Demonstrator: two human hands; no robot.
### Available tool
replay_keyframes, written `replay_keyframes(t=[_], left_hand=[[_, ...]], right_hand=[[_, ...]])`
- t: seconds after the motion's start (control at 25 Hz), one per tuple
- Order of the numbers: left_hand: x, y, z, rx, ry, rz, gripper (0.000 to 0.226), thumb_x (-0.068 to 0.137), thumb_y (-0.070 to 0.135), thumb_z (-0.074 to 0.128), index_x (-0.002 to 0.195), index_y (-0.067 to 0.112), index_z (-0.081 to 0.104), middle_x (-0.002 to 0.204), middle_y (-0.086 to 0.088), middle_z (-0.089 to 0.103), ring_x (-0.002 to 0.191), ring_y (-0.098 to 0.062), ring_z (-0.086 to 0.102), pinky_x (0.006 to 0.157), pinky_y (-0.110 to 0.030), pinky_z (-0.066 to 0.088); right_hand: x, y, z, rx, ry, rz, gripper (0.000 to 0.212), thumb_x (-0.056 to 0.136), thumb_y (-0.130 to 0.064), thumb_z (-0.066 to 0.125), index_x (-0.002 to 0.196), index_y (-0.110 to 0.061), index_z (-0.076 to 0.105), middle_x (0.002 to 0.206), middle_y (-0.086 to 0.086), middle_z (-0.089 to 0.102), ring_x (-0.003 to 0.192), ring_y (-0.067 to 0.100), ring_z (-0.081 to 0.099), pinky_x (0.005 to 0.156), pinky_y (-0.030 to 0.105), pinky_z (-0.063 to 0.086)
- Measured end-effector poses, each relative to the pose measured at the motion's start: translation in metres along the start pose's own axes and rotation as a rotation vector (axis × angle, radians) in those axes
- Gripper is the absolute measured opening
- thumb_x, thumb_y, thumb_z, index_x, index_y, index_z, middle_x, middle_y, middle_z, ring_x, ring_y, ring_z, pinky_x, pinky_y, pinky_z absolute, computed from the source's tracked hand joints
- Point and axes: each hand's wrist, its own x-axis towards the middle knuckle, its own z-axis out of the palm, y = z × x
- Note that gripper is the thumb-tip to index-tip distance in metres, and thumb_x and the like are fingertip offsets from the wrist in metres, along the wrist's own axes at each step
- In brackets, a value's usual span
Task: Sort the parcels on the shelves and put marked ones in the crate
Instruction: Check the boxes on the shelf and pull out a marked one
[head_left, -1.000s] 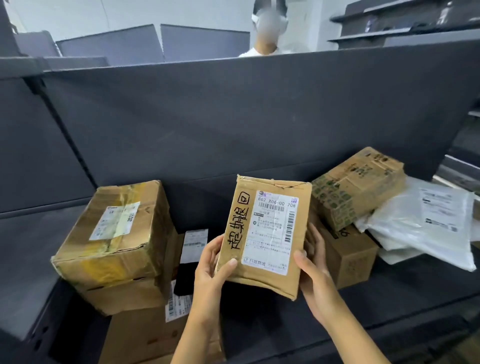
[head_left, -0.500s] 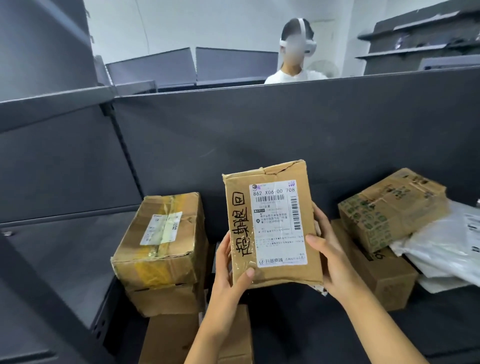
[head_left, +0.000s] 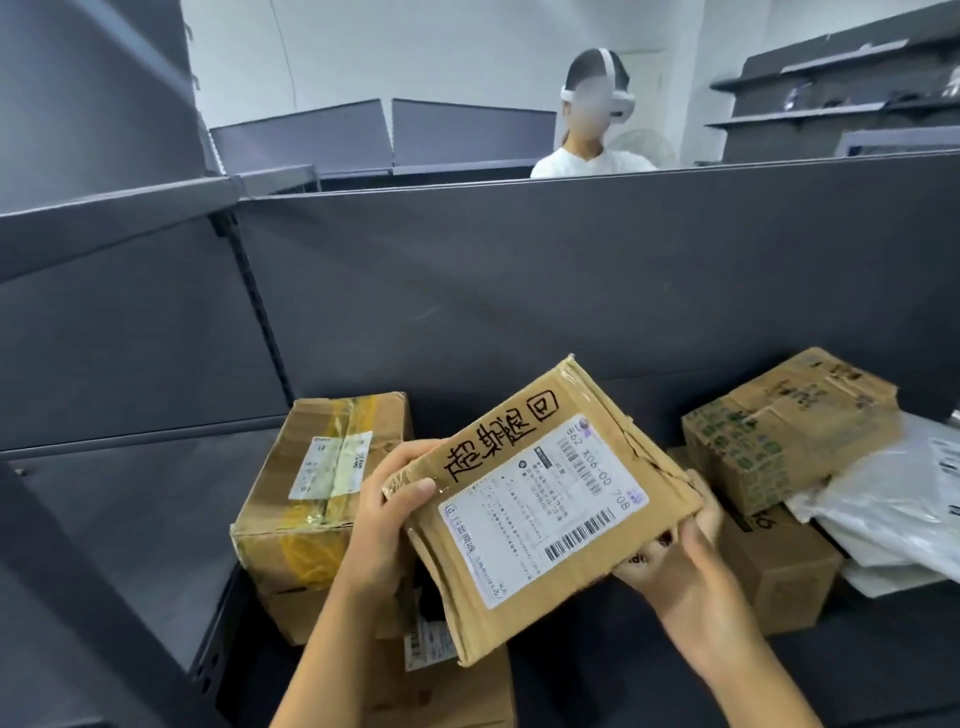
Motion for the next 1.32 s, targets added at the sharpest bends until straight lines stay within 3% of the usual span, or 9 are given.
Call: replay_keyframes(t=[0.12, 0.24, 0.32, 0.4, 0.52, 0.64, 0.76, 0.88, 1.32], left_hand=[[0.009, 0.012, -0.012, 0.061, -0.084, -0.007, 0.041, 0.066, 0.030, 0.062, 0.103, 0.014, 0.065, 0.117, -0.013, 0.065, 0.103, -0.033, 0.065, 0.075, -0.035, 0.056], [0.012, 0.015, -0.011, 0.082, -0.100, -0.042, 0.055, 0.062, 0.033, 0.065, 0.115, 0.021, 0.060, 0.131, 0.002, 0.057, 0.118, -0.029, 0.058, 0.088, -0.047, 0.052], [0.011, 0.013, -0.004, 0.145, -0.026, -0.056, 0.076, 0.057, 0.043, 0.066, 0.130, 0.032, 0.047, 0.129, 0.013, 0.054, 0.121, -0.015, 0.055, 0.093, -0.042, 0.051], [0.008, 0.004, 0.003, 0.155, 0.022, -0.093, 0.087, 0.057, 0.052, 0.068, 0.137, 0.042, 0.034, 0.133, 0.018, 0.049, 0.124, -0.012, 0.051, 0.097, -0.039, 0.048], [-0.005, -0.018, 0.016, 0.082, -0.117, -0.210, 0.095, 0.056, 0.065, 0.073, 0.139, 0.048, 0.029, 0.148, 0.012, 0.039, 0.132, -0.013, 0.044, 0.108, -0.048, 0.038], [-0.016, -0.038, 0.027, 0.017, -0.228, -0.274, 0.095, 0.059, 0.064, 0.075, 0.142, 0.040, 0.033, 0.141, 0.007, 0.050, 0.130, -0.017, 0.048, 0.108, -0.051, 0.038], [-0.022, -0.049, 0.033, -0.019, -0.192, -0.298, 0.091, 0.062, 0.063, 0.070, 0.142, 0.039, 0.034, 0.138, 0.008, 0.053, 0.129, -0.016, 0.050, 0.107, -0.045, 0.040], [-0.023, -0.053, 0.037, -0.007, -0.174, -0.293, 0.079, 0.070, 0.057, 0.059, 0.142, 0.039, 0.033, 0.137, 0.011, 0.053, 0.127, -0.012, 0.050, 0.109, -0.045, 0.039], [-0.039, -0.055, 0.047, -0.039, -0.166, -0.307, 0.074, 0.071, 0.060, 0.052, 0.140, 0.039, 0.036, 0.133, 0.012, 0.057, 0.124, -0.009, 0.052, 0.108, -0.047, 0.039]], right_hand=[[-0.005, -0.021, -0.005, 0.002, -0.112, 0.056, 0.098, 0.046, -0.052, 0.088, 0.132, -0.051, 0.041, 0.145, 0.004, 0.045, 0.123, 0.027, 0.054, 0.087, 0.046, 0.053], [-0.015, -0.024, -0.003, -0.121, -0.241, 0.218, 0.087, 0.053, -0.048, 0.086, 0.131, -0.044, 0.046, 0.137, 0.009, 0.053, 0.116, 0.026, 0.057, 0.082, 0.039, 0.054], [-0.020, -0.021, -0.002, -0.177, -0.168, 0.213, 0.087, 0.054, -0.039, 0.082, 0.132, -0.039, 0.046, 0.131, 0.009, 0.058, 0.110, 0.023, 0.061, 0.077, 0.038, 0.055], [-0.020, -0.014, -0.002, -0.172, -0.033, 0.138, 0.075, 0.061, -0.035, 0.068, 0.133, -0.029, 0.047, 0.129, 0.007, 0.060, 0.111, 0.021, 0.063, 0.076, 0.039, 0.056], [-0.023, -0.007, -0.005, -0.103, 0.147, 0.040, 0.058, 0.075, -0.030, 0.052, 0.132, -0.027, 0.046, 0.127, 0.003, 0.063, 0.117, 0.021, 0.060, 0.086, 0.045, 0.054], [-0.032, -0.009, -0.014, -0.100, 0.222, 0.019, 0.057, 0.075, -0.029, 0.052, 0.132, -0.028, 0.046, 0.126, 0.003, 0.063, 0.117, 0.021, 0.060, 0.089, 0.048, 0.053], [-0.043, -0.008, -0.020, -0.105, 0.239, 0.030, 0.064, 0.071, -0.031, 0.059, 0.133, -0.029, 0.044, 0.127, 0.004, 0.062, 0.116, 0.021, 0.060, 0.088, 0.047, 0.054], [-0.048, -0.006, -0.021, -0.124, 0.284, 0.030, 0.058, 0.076, -0.029, 0.051, 0.134, -0.030, 0.044, 0.128, 0.003, 0.062, 0.117, 0.020, 0.059, 0.086, 0.043, 0.056], [-0.065, -0.017, -0.016, -0.248, 0.338, 0.065, 0.054, 0.083, -0.041, 0.050, 0.136, -0.034, 0.044, 0.127, -0.005, 0.063, 0.123, 0.016, 0.054, 0.103, 0.050, 0.041]])
